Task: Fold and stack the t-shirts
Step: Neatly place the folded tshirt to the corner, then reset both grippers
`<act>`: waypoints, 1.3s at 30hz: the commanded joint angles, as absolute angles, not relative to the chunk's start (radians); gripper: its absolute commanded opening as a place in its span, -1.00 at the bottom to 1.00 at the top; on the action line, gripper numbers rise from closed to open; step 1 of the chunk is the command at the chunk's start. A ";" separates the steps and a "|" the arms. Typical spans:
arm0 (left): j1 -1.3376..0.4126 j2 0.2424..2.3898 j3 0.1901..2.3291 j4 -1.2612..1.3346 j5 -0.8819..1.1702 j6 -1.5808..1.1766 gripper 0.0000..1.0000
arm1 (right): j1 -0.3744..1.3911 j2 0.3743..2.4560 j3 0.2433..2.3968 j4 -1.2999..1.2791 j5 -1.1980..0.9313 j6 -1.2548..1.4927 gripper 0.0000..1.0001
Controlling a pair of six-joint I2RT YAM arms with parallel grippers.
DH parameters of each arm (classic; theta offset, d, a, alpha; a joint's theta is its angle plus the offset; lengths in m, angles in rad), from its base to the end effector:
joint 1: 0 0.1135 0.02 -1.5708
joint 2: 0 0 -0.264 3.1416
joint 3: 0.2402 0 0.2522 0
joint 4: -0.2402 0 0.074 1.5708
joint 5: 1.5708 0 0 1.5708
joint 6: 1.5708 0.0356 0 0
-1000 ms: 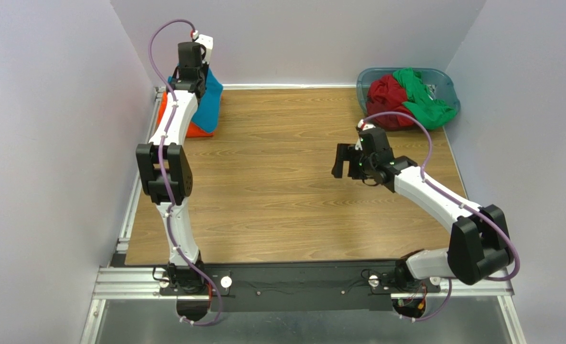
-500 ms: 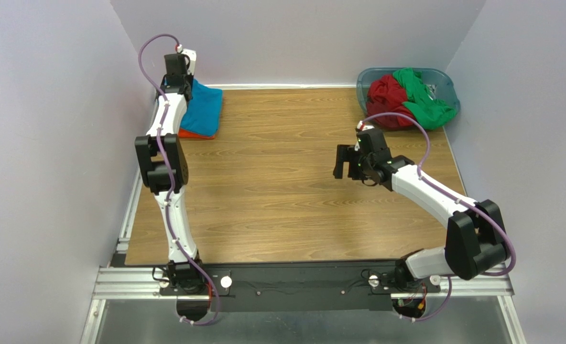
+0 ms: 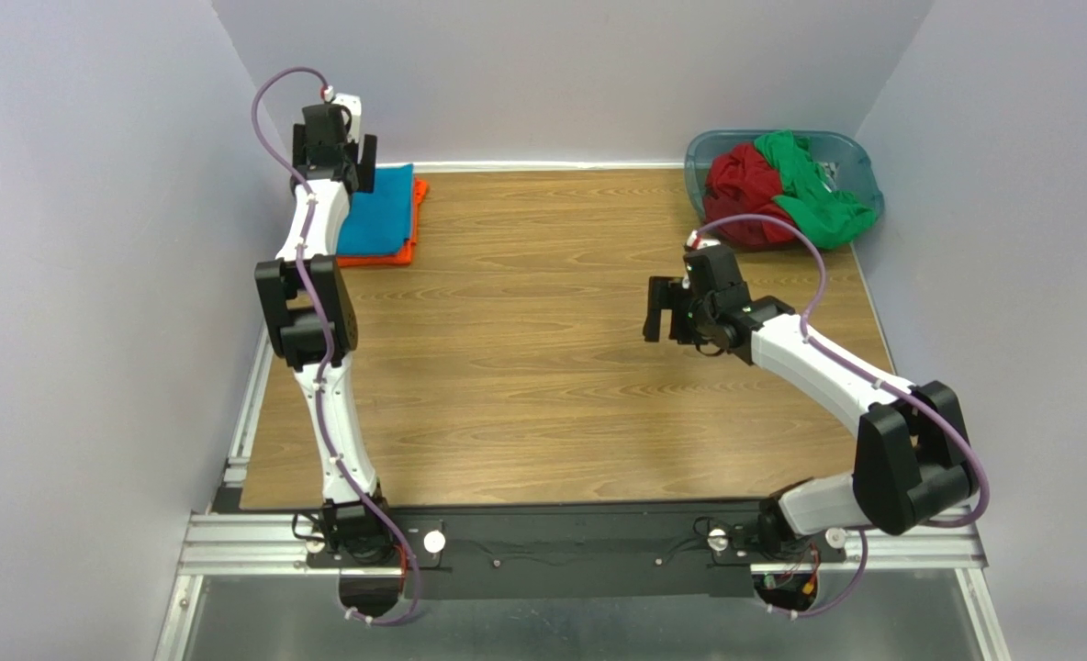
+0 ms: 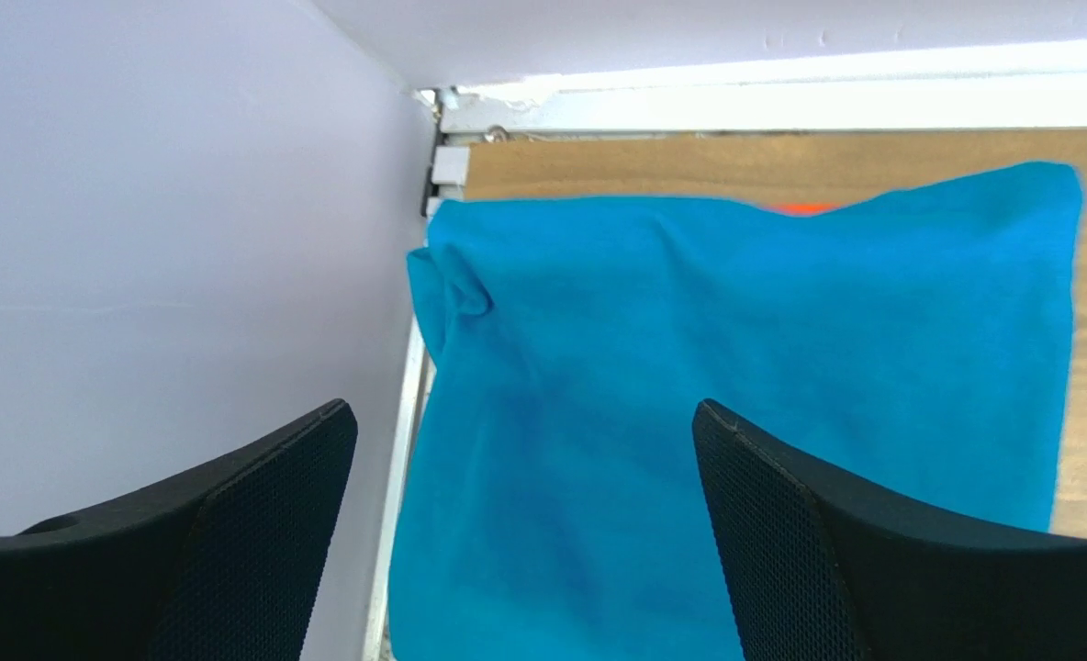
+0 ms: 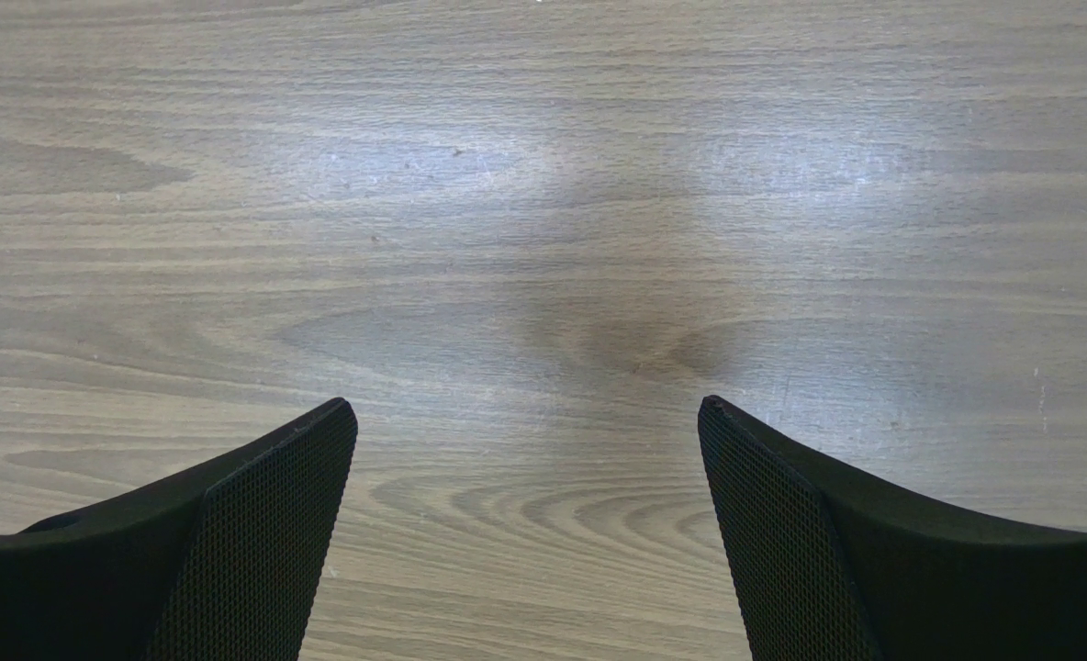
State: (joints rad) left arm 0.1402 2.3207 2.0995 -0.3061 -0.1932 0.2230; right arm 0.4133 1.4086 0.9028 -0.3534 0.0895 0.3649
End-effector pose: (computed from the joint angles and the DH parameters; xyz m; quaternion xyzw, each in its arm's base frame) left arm 0.5399 0.0831 0.2567 -0.0123 0.8642 0.1718 0.4728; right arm 0.2689 0.1144 0.2249 -0.0071 0.9365 0.0932 0.3379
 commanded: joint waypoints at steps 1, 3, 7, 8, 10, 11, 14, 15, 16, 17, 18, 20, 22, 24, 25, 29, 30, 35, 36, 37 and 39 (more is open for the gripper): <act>0.149 2.313 2.164 -0.316 -0.232 0.170 0.97 | 0.419 1.365 0.931 -0.390 0.138 0.365 1.00; 0.149 2.281 2.168 -0.325 -0.227 0.126 0.97 | 0.419 1.350 0.930 -0.397 0.144 0.367 1.00; 0.149 2.191 2.132 -0.345 -0.186 0.032 0.97 | 0.419 1.303 0.922 -0.403 0.152 0.376 1.00; 0.147 2.169 2.122 -0.348 -0.172 0.009 0.97 | 0.419 1.296 0.920 -0.405 0.150 0.379 1.00; 0.147 2.097 2.092 -0.347 -0.126 -0.067 0.97 | 0.419 1.282 0.920 -0.406 0.144 0.383 1.00; 0.147 2.047 2.065 -0.348 -0.100 -0.086 0.97 | 0.419 1.269 0.919 -0.408 0.143 0.385 1.00; 0.127 1.930 1.970 -0.341 -0.069 -0.182 0.97 | 0.419 1.243 0.911 -0.408 0.141 0.400 1.00; 0.120 1.896 1.935 -0.325 -0.058 -0.199 0.97 | 0.419 1.236 0.911 -0.408 0.141 0.403 1.00; 0.106 1.860 1.898 -0.318 -0.067 -0.212 0.97 | 0.419 1.230 0.910 -0.407 0.141 0.408 1.00; 0.089 1.824 1.817 -0.310 -0.084 -0.244 0.97 | 0.419 1.226 0.908 -0.408 0.143 0.411 1.00; 0.048 1.748 1.771 -0.301 -0.134 -0.262 0.97 | 0.419 1.214 0.904 -0.408 0.140 0.414 1.00; -0.033 1.628 1.577 -0.258 -0.202 -0.314 0.97 | 0.419 1.194 0.893 -0.408 0.149 0.425 1.00; -0.087 1.547 1.525 -0.239 -0.247 -0.348 0.97 | 0.419 1.178 0.884 -0.408 0.158 0.431 1.00; -0.173 1.429 1.360 -0.207 -0.287 -0.405 0.97 | 0.419 1.161 0.868 -0.408 0.164 0.437 1.00; -0.196 1.364 1.263 -0.183 -0.293 -0.425 0.97 | 0.419 1.146 0.864 -0.410 0.170 0.437 1.00; -0.310 1.226 1.070 -0.193 -0.359 -0.532 0.97 | 0.419 1.103 0.836 -0.410 0.178 0.440 1.00; -0.337 1.200 1.031 -0.195 -0.386 -0.564 0.97 | 0.419 1.095 0.828 -0.410 0.184 0.446 1.00; -0.487 1.091 0.817 -0.147 -0.353 -0.673 0.97 | 0.419 1.062 0.775 -0.410 0.291 0.483 1.00; -0.506 1.082 0.795 -0.152 -0.353 -0.696 0.97 | 0.419 1.057 0.769 -0.410 0.308 0.488 1.00; -0.527 1.072 0.775 -0.149 -0.362 -0.707 0.97 | 0.419 1.052 0.759 -0.408 0.325 0.500 1.00; -0.576 1.051 0.729 -0.156 -0.382 -0.744 0.97 | 0.419 1.046 0.744 -0.408 0.344 0.512 1.00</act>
State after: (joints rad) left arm -0.5076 1.0985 0.7940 -0.1799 -0.3080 -0.6258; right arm 0.4133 1.0660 0.7757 -0.3985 0.2447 0.4694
